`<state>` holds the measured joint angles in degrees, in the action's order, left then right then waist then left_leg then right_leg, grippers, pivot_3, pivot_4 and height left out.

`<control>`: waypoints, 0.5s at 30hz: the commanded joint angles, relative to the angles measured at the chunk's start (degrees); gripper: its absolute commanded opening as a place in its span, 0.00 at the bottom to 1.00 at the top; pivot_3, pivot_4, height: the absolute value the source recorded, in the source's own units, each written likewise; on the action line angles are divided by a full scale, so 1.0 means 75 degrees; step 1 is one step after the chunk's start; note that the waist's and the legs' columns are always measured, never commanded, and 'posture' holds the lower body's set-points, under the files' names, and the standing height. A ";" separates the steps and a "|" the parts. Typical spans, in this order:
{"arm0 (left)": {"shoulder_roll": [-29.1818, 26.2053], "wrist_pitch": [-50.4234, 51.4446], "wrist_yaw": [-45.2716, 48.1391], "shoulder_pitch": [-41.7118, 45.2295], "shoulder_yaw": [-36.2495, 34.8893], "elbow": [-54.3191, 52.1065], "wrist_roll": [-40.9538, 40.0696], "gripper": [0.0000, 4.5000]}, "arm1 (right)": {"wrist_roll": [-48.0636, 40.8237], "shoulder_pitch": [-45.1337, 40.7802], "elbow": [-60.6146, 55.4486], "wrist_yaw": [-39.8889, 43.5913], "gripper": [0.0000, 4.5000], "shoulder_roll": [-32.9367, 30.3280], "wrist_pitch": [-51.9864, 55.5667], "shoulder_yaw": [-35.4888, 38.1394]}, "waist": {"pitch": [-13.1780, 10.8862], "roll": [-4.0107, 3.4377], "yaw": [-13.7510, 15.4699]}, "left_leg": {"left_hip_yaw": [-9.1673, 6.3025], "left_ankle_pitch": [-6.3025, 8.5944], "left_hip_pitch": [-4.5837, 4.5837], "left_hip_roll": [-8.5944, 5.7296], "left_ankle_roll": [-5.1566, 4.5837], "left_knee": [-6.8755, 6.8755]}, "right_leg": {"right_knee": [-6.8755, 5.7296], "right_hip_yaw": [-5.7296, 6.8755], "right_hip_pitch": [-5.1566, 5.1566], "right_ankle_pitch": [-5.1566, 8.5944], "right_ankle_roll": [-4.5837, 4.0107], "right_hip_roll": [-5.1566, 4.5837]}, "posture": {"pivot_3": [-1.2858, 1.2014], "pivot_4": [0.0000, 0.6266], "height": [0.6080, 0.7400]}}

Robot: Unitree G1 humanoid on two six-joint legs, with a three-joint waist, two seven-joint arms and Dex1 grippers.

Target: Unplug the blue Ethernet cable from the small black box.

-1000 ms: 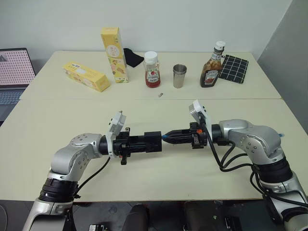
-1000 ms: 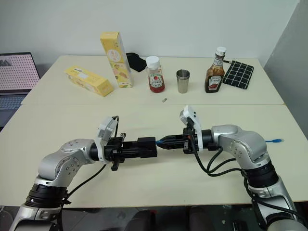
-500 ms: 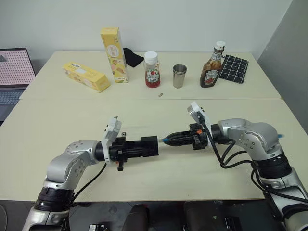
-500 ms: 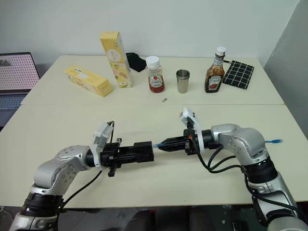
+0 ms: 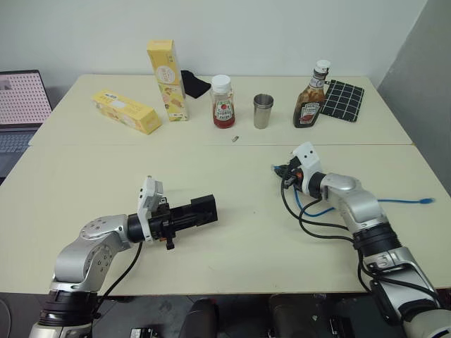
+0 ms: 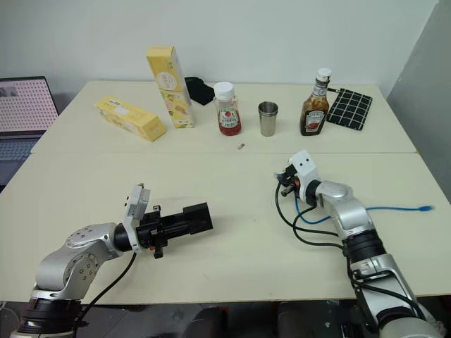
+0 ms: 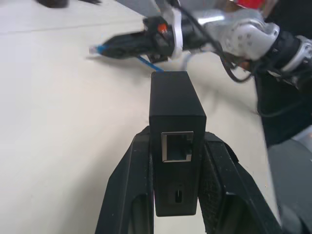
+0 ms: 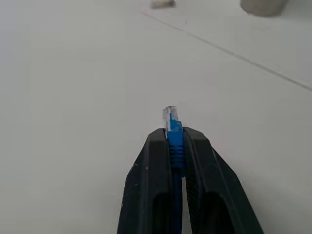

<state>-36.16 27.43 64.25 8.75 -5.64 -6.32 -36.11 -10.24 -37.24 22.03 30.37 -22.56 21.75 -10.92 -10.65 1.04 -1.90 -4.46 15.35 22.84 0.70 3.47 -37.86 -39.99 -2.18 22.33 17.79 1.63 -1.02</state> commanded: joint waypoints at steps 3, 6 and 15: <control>0.0150 -0.0563 -0.0592 0.0072 -0.0218 -0.0110 0.0396 0.17 | -0.0097 -0.0033 -0.0207 0.0405 0.34 0.0077 -0.0033 0.0321 | 0.0000 0.0000 0.0000 | -0.0004 0.0000 -0.0002 0.0001 0.0000 0.0000 | 0.0001 -0.0001 -0.0001 -0.0001 0.0001 -0.0007 | 0.52 0.24 1.00; 0.0310 -0.0875 -0.1199 0.0072 -0.0322 -0.0057 0.0735 0.17 | -0.0343 0.0039 -0.0757 0.0911 0.51 -0.0138 0.0272 0.0444 | -0.0001 -0.0001 -0.0001 | -0.0006 0.0000 -0.0004 0.0001 -0.0001 -0.0001 | -0.0001 0.0000 -0.0001 -0.0002 0.0004 -0.0006 | 0.52 0.24 1.00; 0.1243 -0.3400 -0.3904 0.0379 -0.1116 0.1149 0.2433 0.17 | -0.0747 0.0462 -0.3403 0.2325 0.86 -0.0630 0.0153 0.0104 | 0.0000 0.0000 0.0007 | -0.0017 0.0001 -0.0004 0.0000 -0.0002 -0.0001 | 0.0002 0.0002 -0.0004 -0.0003 0.0005 -0.0008 | 0.52 0.24 1.00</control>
<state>-27.32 7.52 38.85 10.74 -10.90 0.80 -19.91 -13.10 -33.42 3.83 45.05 -27.97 22.41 -8.82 -10.66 1.04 -1.84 -4.59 15.36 22.81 0.71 3.46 -37.87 -39.98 -2.17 22.30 17.77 1.67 -1.08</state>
